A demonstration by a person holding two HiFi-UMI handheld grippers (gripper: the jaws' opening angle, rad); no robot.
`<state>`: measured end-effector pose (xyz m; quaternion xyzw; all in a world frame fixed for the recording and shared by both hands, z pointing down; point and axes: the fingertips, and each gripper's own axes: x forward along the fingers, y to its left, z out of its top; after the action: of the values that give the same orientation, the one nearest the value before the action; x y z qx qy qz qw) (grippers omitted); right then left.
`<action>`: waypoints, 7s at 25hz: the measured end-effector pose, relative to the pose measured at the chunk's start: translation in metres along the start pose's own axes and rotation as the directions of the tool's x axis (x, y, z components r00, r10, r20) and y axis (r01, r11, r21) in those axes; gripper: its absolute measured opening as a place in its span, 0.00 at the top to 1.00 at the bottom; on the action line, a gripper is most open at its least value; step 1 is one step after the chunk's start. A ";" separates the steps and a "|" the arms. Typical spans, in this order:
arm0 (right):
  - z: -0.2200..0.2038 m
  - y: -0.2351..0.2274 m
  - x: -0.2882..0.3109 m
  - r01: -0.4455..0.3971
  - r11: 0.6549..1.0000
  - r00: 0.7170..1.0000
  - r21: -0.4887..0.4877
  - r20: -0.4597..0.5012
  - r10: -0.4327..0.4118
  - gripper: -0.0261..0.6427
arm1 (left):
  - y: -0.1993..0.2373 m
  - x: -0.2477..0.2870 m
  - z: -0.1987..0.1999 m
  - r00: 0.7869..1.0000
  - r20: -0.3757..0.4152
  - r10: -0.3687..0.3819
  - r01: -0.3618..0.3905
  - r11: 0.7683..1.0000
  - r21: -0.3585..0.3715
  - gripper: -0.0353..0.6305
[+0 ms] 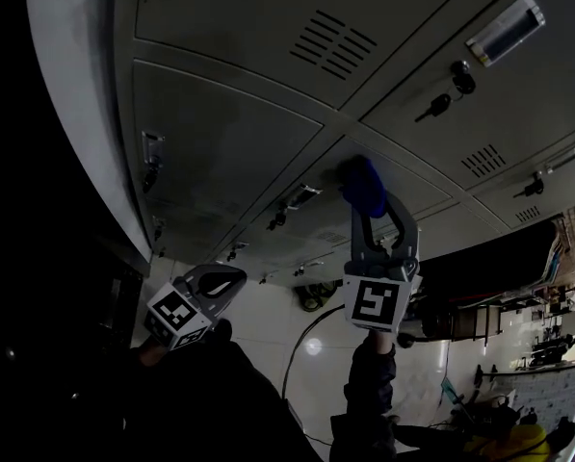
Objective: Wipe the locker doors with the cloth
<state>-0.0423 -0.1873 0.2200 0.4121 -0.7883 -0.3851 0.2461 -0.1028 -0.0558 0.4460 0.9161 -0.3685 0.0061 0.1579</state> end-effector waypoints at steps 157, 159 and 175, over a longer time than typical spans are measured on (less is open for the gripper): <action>-0.168 0.125 0.008 -0.231 0.973 0.960 -0.029 -0.170 0.223 0.77 | -0.032 0.081 -0.029 0.984 -0.172 0.036 -0.032 0.999 0.029 0.98; -0.179 0.142 0.010 -0.254 0.966 0.953 -0.039 -0.179 0.244 0.77 | -0.033 0.081 -0.028 0.986 -0.161 0.042 -0.040 0.999 0.017 0.98; -0.253 0.245 0.018 -0.401 0.916 0.883 -0.022 -0.276 0.380 0.77 | -0.032 0.070 -0.034 0.978 -0.178 0.110 -0.112 0.994 -0.001 0.98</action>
<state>0.0135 -0.2152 0.5671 0.2831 -0.7990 -0.2993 0.4380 -0.0261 -0.0713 0.4785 0.8890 -0.4037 0.0947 0.1945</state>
